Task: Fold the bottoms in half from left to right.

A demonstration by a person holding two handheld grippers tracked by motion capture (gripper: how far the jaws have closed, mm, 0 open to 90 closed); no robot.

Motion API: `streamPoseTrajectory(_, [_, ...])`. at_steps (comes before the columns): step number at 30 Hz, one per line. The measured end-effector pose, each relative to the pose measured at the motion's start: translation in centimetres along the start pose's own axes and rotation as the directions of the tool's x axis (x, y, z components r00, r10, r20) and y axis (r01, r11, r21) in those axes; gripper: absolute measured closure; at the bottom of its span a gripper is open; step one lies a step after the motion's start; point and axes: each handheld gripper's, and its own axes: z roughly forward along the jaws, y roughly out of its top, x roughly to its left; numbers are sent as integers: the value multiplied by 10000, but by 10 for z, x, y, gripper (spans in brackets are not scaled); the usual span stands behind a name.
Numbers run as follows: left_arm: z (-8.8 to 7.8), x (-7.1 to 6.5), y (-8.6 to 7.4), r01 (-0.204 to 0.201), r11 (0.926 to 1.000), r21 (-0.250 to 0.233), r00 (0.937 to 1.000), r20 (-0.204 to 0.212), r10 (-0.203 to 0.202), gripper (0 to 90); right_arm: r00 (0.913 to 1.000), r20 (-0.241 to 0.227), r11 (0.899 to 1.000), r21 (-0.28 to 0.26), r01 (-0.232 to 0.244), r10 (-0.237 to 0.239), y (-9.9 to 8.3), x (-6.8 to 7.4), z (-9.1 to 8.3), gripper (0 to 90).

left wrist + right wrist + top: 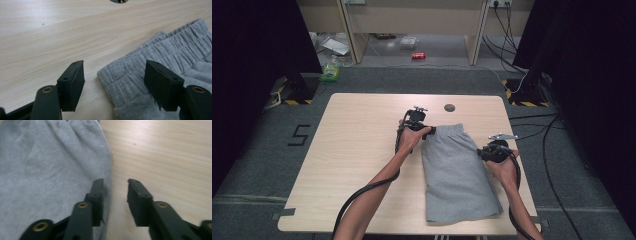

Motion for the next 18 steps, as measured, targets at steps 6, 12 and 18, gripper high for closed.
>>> streamPoseTrajectory(6, [-8,1,1,40,10000,15,9998,178,-40,284,9998,-188,9999,-142,72,-74,-23,11,-39,470])
streamPoseTrajectory(12, [-11,7,0,387,9993,14,9990,218,-387,235,9987,-493,9999,0,103,-103,-53,19,-73,407])
streamPoseTrajectory(18, [-6,9,-2,653,9978,137,9972,369,-657,206,9986,-491,9997,137,183,-176,-71,28,-87,383])
